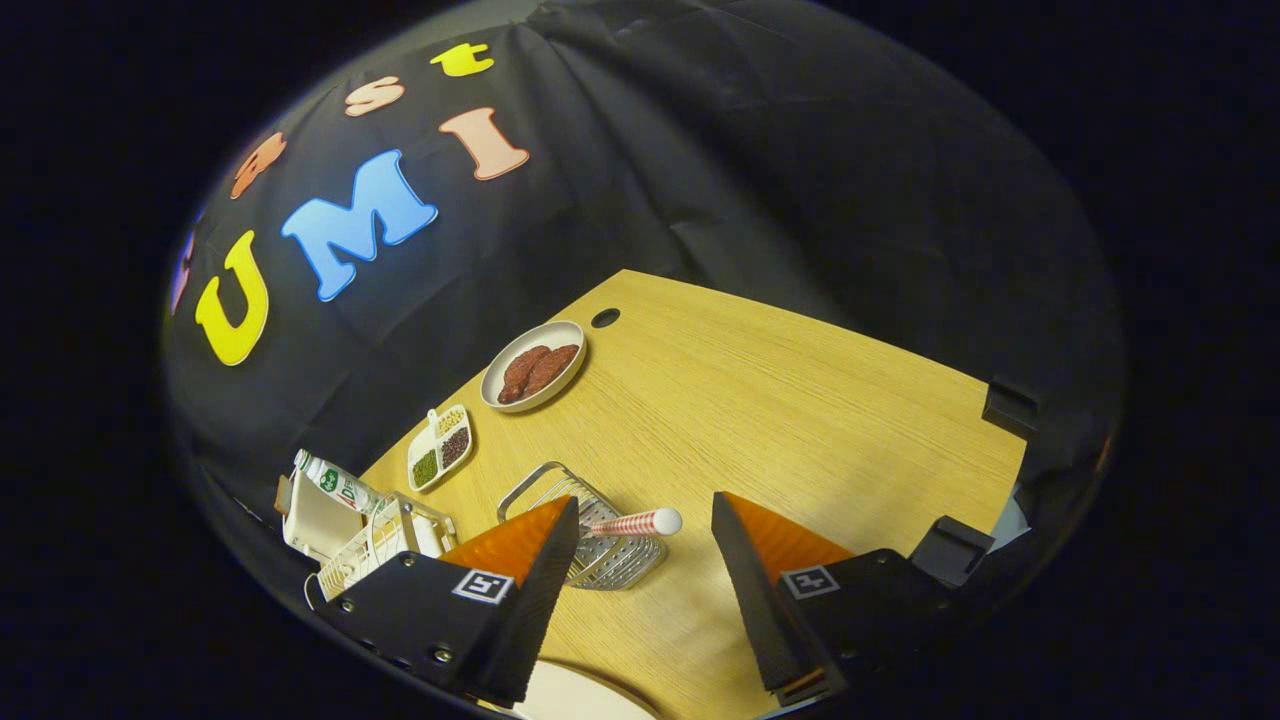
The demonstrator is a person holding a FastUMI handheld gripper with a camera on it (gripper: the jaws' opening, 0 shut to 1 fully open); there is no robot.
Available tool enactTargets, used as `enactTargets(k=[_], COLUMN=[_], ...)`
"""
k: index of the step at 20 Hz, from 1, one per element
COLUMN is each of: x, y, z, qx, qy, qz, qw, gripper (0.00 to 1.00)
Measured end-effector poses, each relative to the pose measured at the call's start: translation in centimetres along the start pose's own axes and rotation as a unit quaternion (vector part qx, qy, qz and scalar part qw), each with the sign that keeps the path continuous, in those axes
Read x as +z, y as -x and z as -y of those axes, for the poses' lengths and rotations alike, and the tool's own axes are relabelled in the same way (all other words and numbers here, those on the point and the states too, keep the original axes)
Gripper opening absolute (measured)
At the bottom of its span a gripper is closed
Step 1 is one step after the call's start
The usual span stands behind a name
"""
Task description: Take the plate from the dish rack, then take the spoon from the basket and place it into the plate.
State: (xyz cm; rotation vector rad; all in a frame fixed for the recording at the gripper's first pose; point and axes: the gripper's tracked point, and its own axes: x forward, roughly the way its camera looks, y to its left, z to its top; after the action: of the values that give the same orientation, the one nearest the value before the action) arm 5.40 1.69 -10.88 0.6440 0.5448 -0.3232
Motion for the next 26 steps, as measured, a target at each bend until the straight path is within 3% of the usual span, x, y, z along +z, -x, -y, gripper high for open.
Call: enactTargets(k=[1, 3, 6, 7, 10, 12, 13, 14, 15, 16, 20, 26], x=[0.2, -0.1, -0.1, 0.3, 0.0, 1.5, 2.0, 1.8, 2.2, 2.4, 2.2, 3.5], y=[0.0, -0.5, -0.8, -0.4, -1.1, -0.3, -0.3, -0.3, 0.0, 0.1, 0.6, 3.0], z=[-0.2, -0.2, -0.8, -0.5, -0.4, -2.3, -2.2, -1.7, -2.9, -3.7, -4.1, -6.4], qx=[0.009, 0.016, 0.031, 0.028, 0.031, 0.073, 0.066, 0.064, 0.095, 0.099, 0.082, 0.089], qy=[-0.004, -0.007, -0.010, -0.008, -0.016, -0.036, -0.033, -0.030, -0.037, -0.027, 0.038, 0.101], qz=[0.002, -0.001, 0.003, 0.004, 0.001, 0.025, 0.027, 0.027, 0.038, 0.039, 0.040, 0.067], qw=[1.000, 1.000, 0.999, 1.000, 0.999, 0.996, 0.997, 0.997, 0.994, 0.994, 0.995, 0.989], gripper=[0.81, 0.61, 0.61, 0.37, 0.35, 0.27, 0.17, 0.17, 0.17, 0.07, 0.06, 0.06])
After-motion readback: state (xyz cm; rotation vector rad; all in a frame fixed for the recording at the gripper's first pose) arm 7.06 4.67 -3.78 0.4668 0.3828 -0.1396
